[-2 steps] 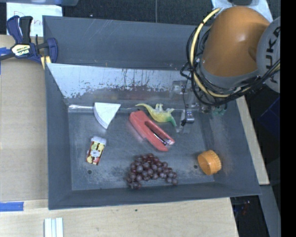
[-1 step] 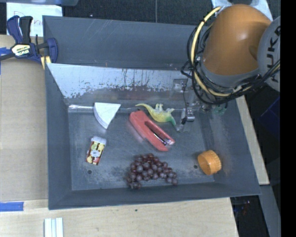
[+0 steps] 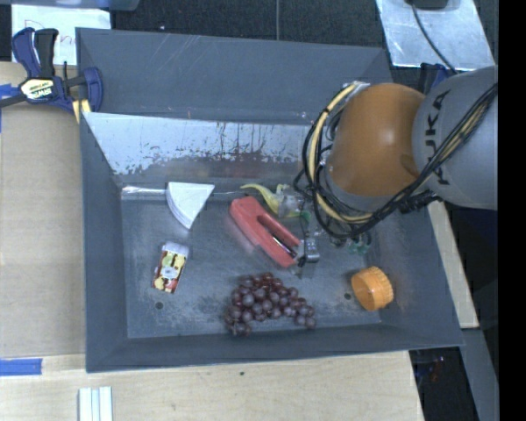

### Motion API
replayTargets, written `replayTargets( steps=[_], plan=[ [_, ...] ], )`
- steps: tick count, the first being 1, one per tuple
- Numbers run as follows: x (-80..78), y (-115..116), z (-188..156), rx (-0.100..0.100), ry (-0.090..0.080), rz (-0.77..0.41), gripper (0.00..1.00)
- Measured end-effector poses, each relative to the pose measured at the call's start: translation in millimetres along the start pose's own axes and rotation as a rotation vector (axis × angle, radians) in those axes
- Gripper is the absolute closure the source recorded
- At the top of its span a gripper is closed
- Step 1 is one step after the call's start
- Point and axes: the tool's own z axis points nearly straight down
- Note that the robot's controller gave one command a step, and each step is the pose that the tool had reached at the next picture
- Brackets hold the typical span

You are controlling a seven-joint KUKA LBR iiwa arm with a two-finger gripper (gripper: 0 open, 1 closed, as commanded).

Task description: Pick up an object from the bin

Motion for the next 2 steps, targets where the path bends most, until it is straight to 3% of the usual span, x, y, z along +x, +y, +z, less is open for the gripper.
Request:
replayTargets(
  steps=[1, 2],
  plan=[
    [19.9, 12.0, 0.5, 0.0, -0.002, -0.065, 0.0],
    [59.4, 53.9, 28.9, -0.001, 0.007, -0.223, 0.0]
  ],
)
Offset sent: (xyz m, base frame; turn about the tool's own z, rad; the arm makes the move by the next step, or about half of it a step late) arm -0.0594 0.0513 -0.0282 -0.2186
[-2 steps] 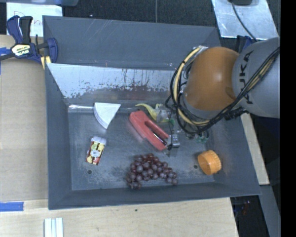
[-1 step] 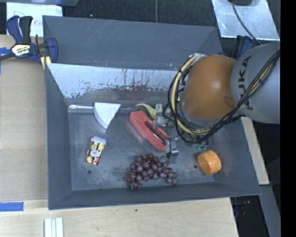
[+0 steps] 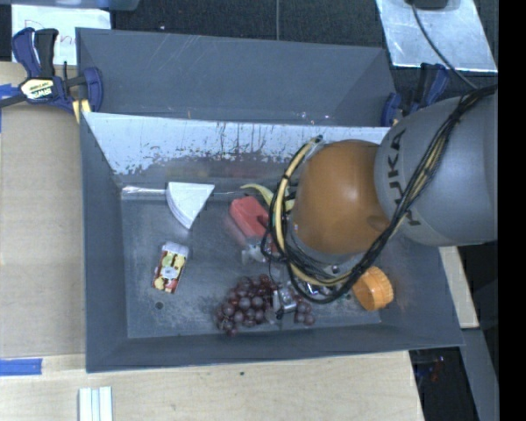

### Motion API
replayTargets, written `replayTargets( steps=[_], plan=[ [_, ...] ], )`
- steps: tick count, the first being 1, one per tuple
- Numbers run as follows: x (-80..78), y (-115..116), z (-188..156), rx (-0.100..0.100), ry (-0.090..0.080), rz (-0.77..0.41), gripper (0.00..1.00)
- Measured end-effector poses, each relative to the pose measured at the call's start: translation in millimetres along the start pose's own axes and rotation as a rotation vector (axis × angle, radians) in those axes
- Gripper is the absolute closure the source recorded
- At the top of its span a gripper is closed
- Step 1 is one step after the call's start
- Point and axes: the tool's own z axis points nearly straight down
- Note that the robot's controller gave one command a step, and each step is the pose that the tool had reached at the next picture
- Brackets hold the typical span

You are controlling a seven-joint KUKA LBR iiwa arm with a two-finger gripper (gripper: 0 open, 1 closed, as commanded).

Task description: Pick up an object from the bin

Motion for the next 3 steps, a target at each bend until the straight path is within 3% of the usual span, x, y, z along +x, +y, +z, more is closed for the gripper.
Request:
replayTargets(
  steps=[1, 2, 3],
  plan=[
    [6.6, 5.1, 44.5, 0.006, -0.02, -0.031, 0.0],
    [0.5, 2.5, 43.2, 0.001, -0.011, 0.053, 1.0],
    [0.5, 2.5, 43.2, 0.001, -0.011, 0.053, 1.0]
  ],
)
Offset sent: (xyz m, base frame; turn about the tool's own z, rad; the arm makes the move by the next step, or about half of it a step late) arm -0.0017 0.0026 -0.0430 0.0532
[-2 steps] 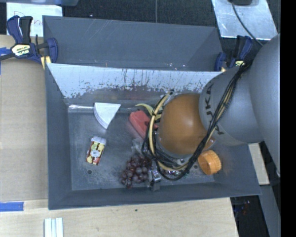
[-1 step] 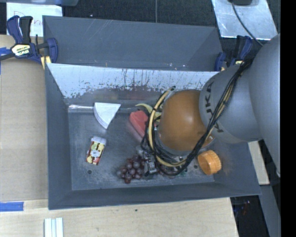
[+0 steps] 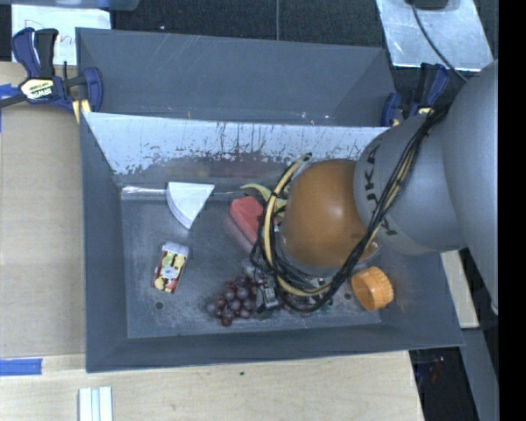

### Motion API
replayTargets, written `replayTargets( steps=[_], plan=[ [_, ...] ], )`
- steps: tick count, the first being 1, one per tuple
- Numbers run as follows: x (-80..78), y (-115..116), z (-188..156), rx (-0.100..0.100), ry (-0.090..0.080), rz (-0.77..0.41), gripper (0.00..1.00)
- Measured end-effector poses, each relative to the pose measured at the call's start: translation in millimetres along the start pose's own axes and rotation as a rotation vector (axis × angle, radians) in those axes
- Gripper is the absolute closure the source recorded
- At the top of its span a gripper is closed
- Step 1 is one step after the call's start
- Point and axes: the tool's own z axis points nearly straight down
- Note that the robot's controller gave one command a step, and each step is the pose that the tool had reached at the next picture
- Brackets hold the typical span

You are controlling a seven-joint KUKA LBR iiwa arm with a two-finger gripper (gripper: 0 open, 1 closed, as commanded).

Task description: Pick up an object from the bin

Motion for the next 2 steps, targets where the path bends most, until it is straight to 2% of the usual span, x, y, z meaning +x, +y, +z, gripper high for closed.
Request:
replayTargets(
  steps=[1, 2],
  plan=[
    [0.0, 0.0, 0.0, 0.0, 0.0, 0.0, 1.0],
    [0.2, -0.2, -18.3, 0.0, -0.001, 0.0, 1.0]
  ],
)
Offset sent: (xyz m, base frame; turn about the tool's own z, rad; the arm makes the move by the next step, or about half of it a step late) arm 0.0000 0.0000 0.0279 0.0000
